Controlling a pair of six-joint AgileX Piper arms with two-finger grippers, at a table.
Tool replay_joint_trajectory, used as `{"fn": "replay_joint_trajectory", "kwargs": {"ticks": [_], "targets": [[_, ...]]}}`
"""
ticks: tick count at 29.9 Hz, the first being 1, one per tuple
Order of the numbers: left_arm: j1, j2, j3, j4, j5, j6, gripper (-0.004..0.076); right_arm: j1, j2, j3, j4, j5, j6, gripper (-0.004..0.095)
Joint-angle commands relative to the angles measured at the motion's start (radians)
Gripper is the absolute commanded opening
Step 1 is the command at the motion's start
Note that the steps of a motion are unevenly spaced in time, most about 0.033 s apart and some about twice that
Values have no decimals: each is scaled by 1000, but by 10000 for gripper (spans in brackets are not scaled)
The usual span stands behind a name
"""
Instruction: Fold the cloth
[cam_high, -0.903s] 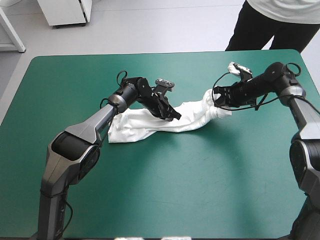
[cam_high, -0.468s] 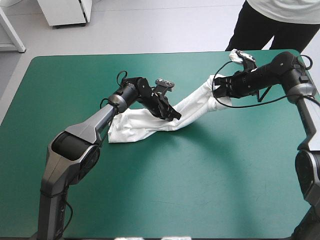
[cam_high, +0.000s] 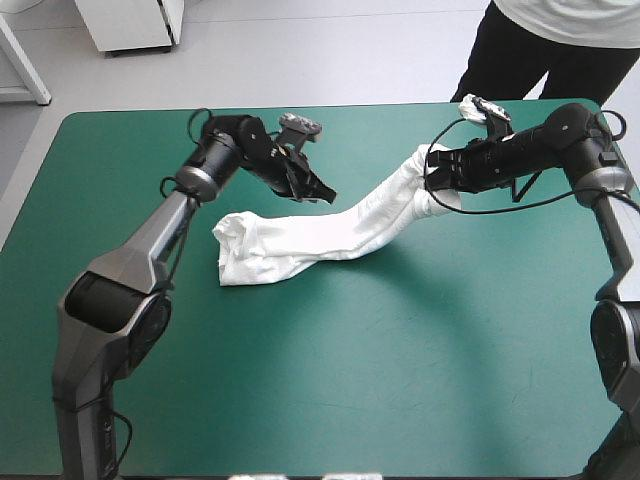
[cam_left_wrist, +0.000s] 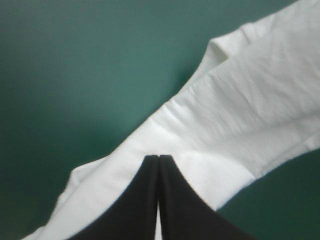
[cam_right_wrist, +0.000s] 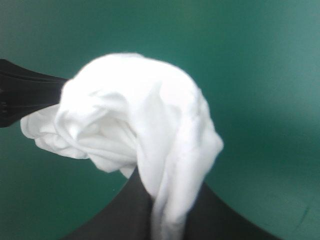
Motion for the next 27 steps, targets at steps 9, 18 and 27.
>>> {"fn": "replay_joint_trajectory", "kwargs": {"ticks": [9,18,27], "targets": [[102,-473,-39,67,73,-11,-10,175,-50,-36,170,-135,-48,-13],[103,-696,-39,144,94,-58,-10,383,99,-135,205,-206,-48,-13],[103,-740,-37,184,113,-80,-10,510,315,-360,211,-149,-54,189]]}}
